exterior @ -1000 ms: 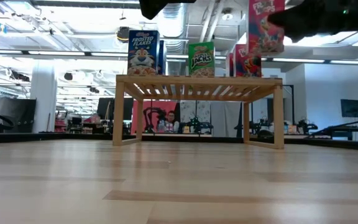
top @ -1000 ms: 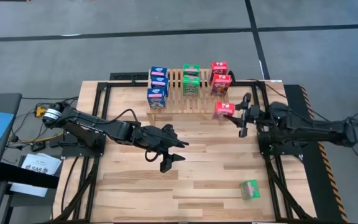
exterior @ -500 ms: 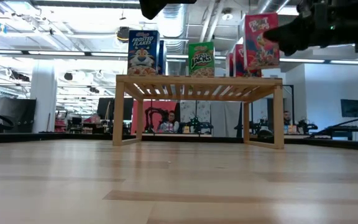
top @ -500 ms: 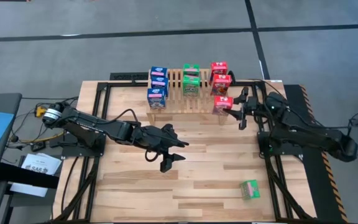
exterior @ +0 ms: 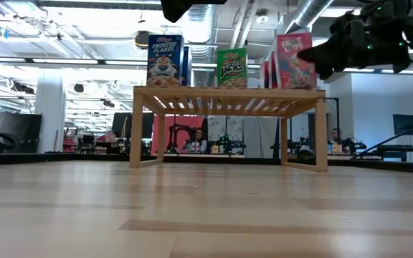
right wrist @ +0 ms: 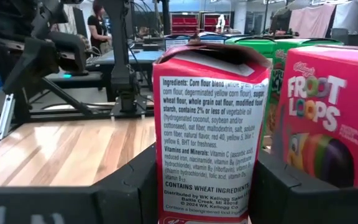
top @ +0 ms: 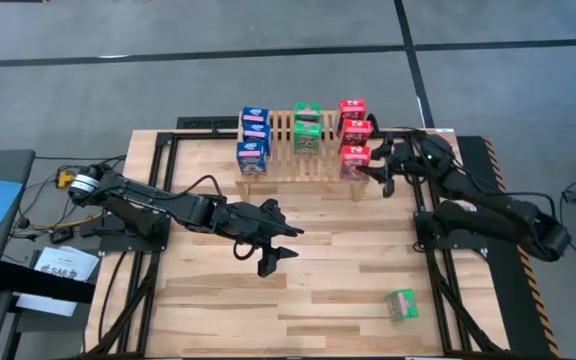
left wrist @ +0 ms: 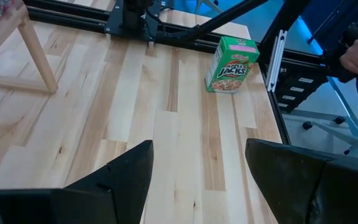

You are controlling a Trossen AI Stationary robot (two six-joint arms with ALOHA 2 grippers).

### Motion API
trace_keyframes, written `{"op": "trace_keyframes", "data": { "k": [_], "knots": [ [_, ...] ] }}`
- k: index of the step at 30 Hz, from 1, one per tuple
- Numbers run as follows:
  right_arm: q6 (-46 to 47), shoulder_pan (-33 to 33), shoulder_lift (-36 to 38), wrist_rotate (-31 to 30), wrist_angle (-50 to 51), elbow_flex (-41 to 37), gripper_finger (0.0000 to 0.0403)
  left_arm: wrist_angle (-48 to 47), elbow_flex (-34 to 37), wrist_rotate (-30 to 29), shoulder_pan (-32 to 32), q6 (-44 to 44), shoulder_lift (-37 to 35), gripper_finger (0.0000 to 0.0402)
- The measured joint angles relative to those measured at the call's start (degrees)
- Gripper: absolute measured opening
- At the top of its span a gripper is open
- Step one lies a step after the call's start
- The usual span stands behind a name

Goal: Stack cereal on shelf
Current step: Put the red cereal box on the shelf aligned with the other red cereal boxes

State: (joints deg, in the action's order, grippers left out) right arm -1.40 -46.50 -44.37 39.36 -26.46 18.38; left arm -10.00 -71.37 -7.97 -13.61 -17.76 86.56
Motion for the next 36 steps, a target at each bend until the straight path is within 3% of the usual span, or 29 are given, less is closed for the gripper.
{"op": "trace_keyframes", "data": {
  "k": [18, 24, 29, 36],
  "knots": [
    [1.23, -0.16, -3.2, -0.01, -3.61, 0.01, 0.0198, -3.02, 0.0, -0.75, 0.0, 0.34, 0.02, 0.0244],
    [2.47, -0.16, -3.2, -0.16, -3.63, -0.01, 0.0198, -5.6, 0.0, -1.03, -1.58, 7.56, -1.2, 0.0244],
    [3.13, -0.16, -3.2, -0.23, -3.65, -0.03, 0.0198, -7.29, 3.98, -2.86, -2.93, 9.88, -7.84, 0.0244],
    [3.55, -0.16, -3.2, -0.21, -3.63, -0.03, 0.0198, -1.22, 21.75, -4.05, -2.99, 7.6, -25.54, 0.0244]
  ]
}}
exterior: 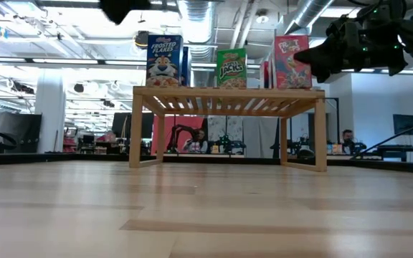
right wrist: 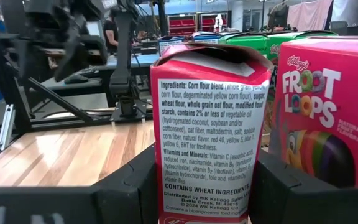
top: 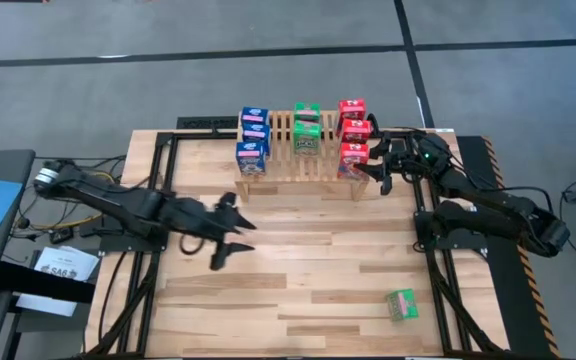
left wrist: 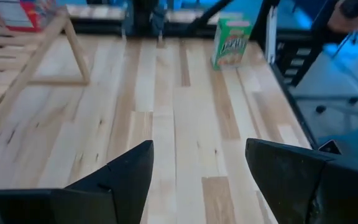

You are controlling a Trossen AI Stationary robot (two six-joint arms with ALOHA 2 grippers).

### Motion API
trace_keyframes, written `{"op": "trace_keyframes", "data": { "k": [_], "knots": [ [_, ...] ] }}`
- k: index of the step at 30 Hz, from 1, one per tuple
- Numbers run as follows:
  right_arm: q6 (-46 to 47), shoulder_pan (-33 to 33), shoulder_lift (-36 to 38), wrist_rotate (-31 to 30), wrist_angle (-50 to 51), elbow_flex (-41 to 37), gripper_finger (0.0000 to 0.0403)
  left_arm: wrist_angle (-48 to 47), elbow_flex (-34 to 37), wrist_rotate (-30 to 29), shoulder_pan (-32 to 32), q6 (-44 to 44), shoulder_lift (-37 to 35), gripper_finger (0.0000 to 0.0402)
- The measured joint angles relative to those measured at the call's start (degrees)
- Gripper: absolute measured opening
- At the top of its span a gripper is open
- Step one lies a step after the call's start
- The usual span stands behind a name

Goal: Stack cereal on shelf
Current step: Put the red cereal box on the shelf aligned with the other red cereal boxes

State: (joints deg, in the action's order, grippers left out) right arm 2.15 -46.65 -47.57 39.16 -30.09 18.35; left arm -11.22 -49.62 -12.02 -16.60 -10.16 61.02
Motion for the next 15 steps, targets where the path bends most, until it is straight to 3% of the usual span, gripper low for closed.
{"op": "trace_keyframes", "data": {
  "k": [6, 15],
  "knots": [
    [-0.01, 0.0, 0.0, -0.02, -0.17, 0.0, 0.0198, 11.64, 16.99, 0.72, -0.68, 0.74, -15.5, 0.0244],
    [0.58, 0.0, 0.0, -0.16, -0.35, 0.0, 0.0198, 14.88, 33.9, 0.66, -0.68, 1.03, -33.56, 0.0244]
  ]
}}
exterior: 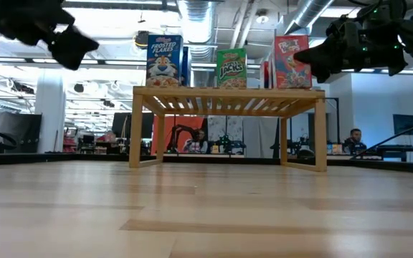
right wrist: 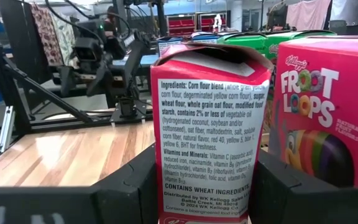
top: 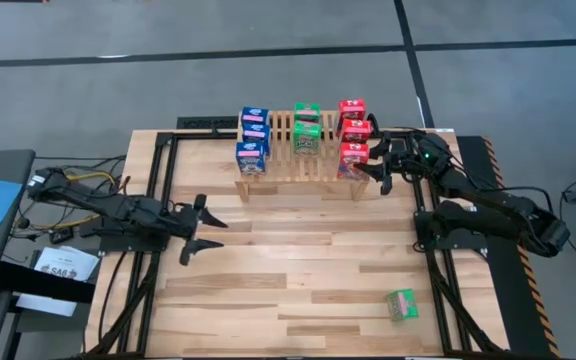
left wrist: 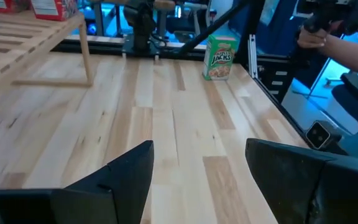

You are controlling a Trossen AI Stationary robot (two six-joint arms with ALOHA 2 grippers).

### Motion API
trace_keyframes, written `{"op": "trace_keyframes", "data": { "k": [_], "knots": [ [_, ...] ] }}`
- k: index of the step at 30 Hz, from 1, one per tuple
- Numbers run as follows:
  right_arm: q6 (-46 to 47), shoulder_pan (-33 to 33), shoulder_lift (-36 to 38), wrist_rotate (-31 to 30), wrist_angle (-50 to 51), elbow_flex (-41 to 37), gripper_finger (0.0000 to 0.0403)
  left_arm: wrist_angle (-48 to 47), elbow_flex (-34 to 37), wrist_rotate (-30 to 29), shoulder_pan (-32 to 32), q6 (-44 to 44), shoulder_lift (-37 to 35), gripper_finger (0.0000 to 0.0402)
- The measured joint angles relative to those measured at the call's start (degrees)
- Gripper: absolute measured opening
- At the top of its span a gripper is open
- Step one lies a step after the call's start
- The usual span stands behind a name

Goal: Stack cereal on shelf
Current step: Put the red cereal box on the shelf aligned with the other red cereal boxes

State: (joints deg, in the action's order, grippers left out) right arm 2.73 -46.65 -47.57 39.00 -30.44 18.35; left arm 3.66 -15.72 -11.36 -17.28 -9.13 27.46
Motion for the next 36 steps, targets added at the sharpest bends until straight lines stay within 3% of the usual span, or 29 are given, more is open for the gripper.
{"op": "trace_keyframes", "data": {
  "k": [8, 16, 36],
  "knots": [
    [0.32, 0.0, 0.0, -0.06, -0.02, 0.0, 0.0198, -0.2, 7.39, -0.04, 0.0, 4.02, -11.03, 0.0244],
    [0.38, 0.0, 0.0, -0.04, -0.04, 0.0, 0.0198, -1.61, 11.21, -0.02, 0.0, 6.82, -17.42, 0.0244],
    [0.43, 0.0, 0.0, -0.04, -0.04, 0.0, 0.0198, -2.77, 14.2, -4.44, 0.0, 6.35, -20.0, 0.0244]
  ]
}}
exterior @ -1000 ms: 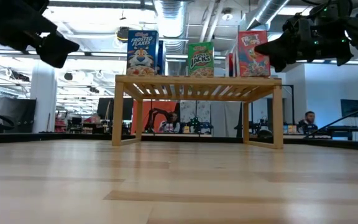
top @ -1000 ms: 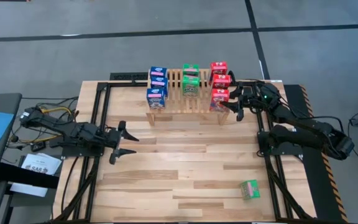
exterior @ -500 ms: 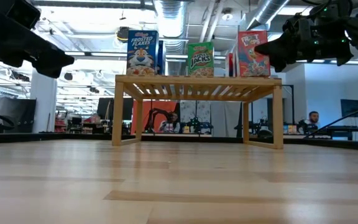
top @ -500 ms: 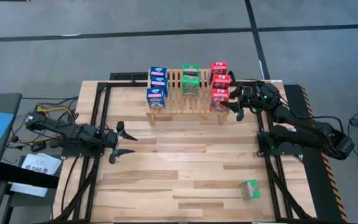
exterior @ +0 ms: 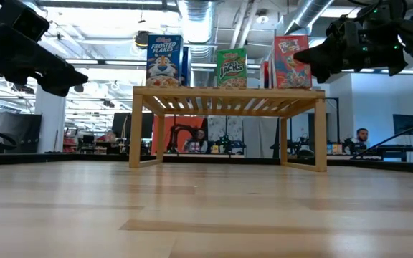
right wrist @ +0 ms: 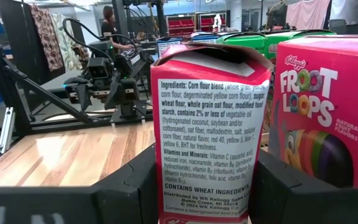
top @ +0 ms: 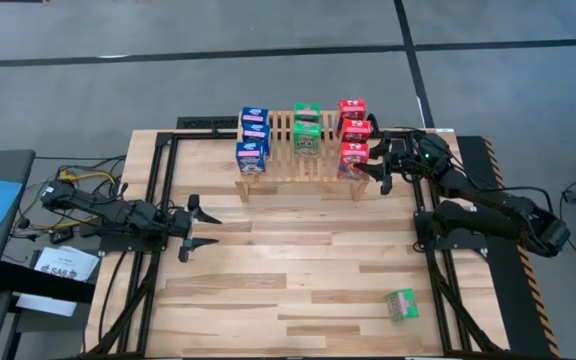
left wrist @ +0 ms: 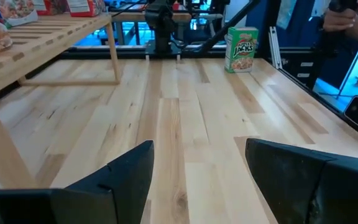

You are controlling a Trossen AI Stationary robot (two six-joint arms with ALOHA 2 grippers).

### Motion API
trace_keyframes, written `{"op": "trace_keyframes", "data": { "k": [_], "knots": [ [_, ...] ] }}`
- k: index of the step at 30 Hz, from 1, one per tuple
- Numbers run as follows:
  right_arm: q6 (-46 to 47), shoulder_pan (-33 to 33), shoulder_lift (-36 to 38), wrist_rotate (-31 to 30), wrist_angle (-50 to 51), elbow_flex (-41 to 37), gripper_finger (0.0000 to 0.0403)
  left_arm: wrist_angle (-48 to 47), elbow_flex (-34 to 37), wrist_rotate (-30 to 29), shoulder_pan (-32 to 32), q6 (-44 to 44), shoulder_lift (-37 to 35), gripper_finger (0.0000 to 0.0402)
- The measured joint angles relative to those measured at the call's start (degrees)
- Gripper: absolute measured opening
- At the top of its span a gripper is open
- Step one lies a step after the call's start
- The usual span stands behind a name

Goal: Stack cereal on shelf
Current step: Put the red cereal box on the shelf aligned with the other red cereal boxes

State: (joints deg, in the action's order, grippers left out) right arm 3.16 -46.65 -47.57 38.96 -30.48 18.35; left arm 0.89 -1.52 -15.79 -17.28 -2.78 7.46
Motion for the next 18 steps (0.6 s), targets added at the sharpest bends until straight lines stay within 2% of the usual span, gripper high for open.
{"op": "trace_keyframes", "data": {
  "k": [6, 18],
  "knots": [
    [-0.02, 0.0, 0.0, 0.0, 0.0, 0.0, 0.0198, -0.02, 0.0, 0.15, 0.0, 3.76, 0.02, 0.0244],
    [0.98, 0.0, 0.0, 0.02, 0.0, 0.0, 0.0198, -0.04, 0.0, 0.33, 0.0, 2.52, 0.02, 0.0244]
  ]
}}
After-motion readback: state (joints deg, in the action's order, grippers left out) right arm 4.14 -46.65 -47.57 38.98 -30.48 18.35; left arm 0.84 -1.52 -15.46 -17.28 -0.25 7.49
